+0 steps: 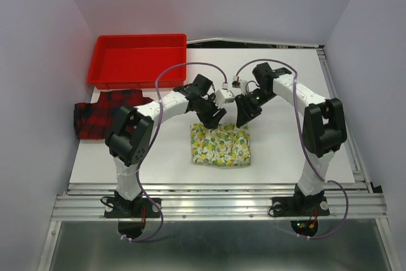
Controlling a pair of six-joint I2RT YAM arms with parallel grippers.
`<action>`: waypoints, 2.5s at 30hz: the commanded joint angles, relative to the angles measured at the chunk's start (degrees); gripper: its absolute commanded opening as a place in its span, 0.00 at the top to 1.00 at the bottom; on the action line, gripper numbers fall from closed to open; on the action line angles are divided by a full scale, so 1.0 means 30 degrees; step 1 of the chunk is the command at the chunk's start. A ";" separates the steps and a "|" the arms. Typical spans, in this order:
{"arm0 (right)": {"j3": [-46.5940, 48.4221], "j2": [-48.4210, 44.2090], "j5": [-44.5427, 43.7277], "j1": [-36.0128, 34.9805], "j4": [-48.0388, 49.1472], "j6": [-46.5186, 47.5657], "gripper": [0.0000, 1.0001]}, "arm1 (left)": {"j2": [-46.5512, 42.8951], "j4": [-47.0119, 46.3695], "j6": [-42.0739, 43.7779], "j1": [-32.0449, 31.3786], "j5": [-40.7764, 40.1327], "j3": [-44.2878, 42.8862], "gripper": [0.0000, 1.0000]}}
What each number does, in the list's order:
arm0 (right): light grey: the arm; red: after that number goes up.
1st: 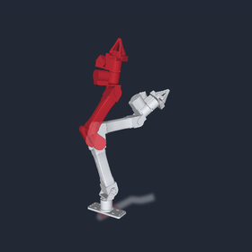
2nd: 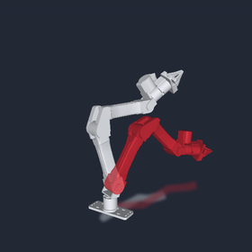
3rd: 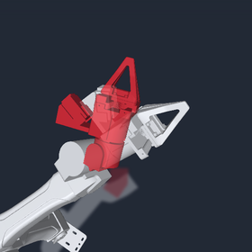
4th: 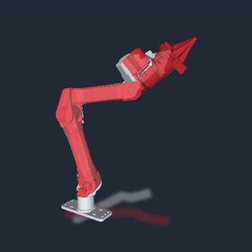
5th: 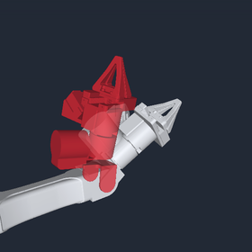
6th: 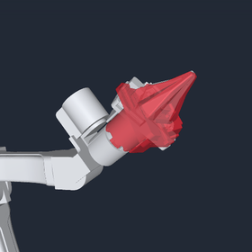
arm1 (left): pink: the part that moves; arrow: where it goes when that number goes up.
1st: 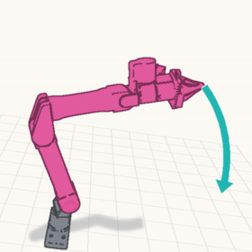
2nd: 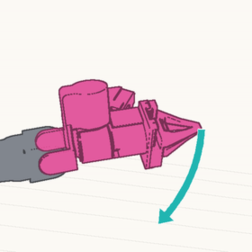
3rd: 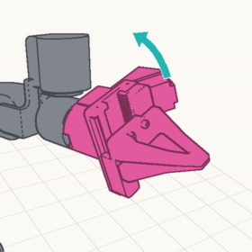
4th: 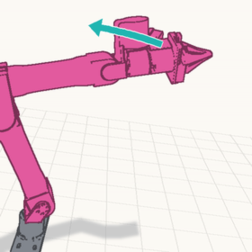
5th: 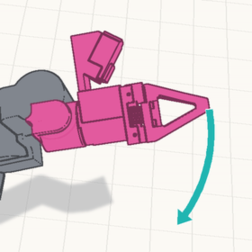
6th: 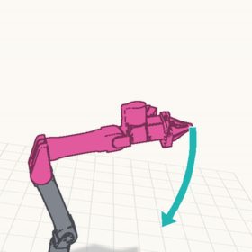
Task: Fold and stack the skirts
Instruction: Fold the skirt
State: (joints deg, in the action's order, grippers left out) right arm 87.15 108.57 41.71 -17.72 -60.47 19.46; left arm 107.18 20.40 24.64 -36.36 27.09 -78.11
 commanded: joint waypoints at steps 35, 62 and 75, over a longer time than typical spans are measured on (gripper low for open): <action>-0.4057 -0.1334 0.2040 -0.1038 0.7083 -0.3529 0.99 | -0.0480 -0.0180 0.0868 0.2656 0.1341 0.0635 1.00; -0.7635 0.0315 -0.4267 -0.0101 1.2628 -0.7219 0.99 | 0.1370 -0.1677 -0.0742 0.3916 -0.2091 -0.1851 0.46; -0.3272 -0.3467 -0.4089 -0.0277 0.9583 -0.8014 0.73 | -1.0614 -0.8928 -1.2945 0.7223 0.3556 1.0148 0.02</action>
State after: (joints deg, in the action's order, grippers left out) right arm 73.19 100.31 31.31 -18.09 -27.88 -5.74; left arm 78.46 2.94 3.25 -18.28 30.24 -57.98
